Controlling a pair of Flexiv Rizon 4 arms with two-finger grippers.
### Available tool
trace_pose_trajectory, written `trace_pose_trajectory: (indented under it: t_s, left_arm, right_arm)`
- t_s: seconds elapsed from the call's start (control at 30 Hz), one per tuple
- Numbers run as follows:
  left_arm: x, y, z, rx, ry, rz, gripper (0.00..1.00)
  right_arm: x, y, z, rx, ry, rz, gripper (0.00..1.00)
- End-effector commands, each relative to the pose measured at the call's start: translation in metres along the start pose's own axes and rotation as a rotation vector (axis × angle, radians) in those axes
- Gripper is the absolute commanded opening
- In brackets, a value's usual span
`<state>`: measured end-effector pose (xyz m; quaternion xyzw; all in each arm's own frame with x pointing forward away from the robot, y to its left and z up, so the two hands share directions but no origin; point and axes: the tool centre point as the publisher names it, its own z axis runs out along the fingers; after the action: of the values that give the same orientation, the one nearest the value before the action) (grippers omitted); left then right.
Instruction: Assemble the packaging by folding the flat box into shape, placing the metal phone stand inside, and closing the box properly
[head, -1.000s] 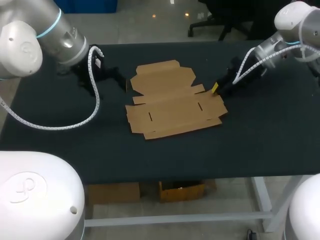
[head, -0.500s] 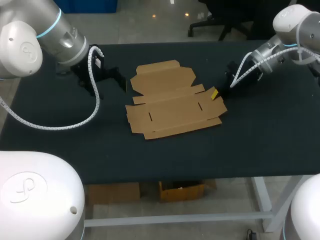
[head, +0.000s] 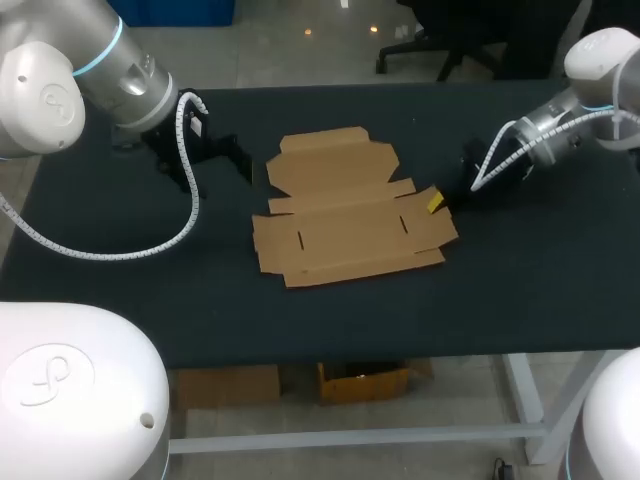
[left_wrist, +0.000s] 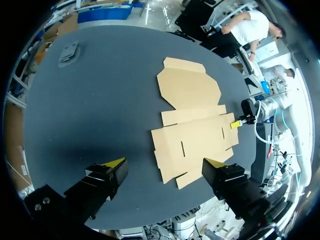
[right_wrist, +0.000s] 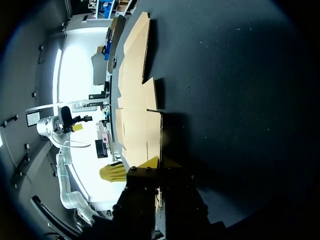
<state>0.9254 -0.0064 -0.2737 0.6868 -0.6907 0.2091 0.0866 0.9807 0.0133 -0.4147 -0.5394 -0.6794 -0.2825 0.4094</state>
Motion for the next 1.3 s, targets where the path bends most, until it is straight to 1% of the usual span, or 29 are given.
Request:
trace_pose_trajectory:
  t_s: [0.03,0.27,0.5,0.57,0.73,0.8,0.87,1.1,1.3]
  left_arm:
    - [0.000,0.000,0.000,0.000,-0.002,0.001,1.00]
    - [0.000,0.000,0.000,0.000,-0.002,0.001,1.00]
    - [0.000,0.000,-0.001,0.000,0.000,0.000,1.00]
    - [0.000,0.002,-0.002,0.001,0.008,0.003,1.00]
    - [-0.002,0.009,-0.009,-0.027,0.046,0.015,1.00]
    - [-0.003,0.012,-0.011,-0.041,0.036,0.006,1.00]
    - [-0.005,0.016,-0.013,-0.057,0.047,0.011,1.00]
    - [-0.005,0.028,-0.015,-0.055,0.029,0.004,1.00]
    - [-0.008,0.030,-0.013,-0.052,0.021,0.000,1.00]
  right_arm:
    - [0.002,-0.016,0.006,-0.089,0.007,0.011,0.00]
    - [0.002,-0.030,0.009,-0.120,0.010,0.028,0.00]
    - [0.002,-0.037,0.009,-0.133,0.018,0.034,0.00]
    - [0.002,-0.039,0.009,-0.135,0.020,0.034,0.00]
    - [0.001,-0.042,0.010,-0.136,0.030,0.036,0.00]
    - [0.001,-0.042,0.011,-0.135,0.033,0.036,0.00]
    - [0.001,-0.045,0.011,-0.135,0.036,0.035,0.00]
    - [0.003,-0.053,0.012,-0.137,0.052,0.030,0.00]
    - [0.004,-0.060,0.011,-0.134,0.055,0.029,0.00]
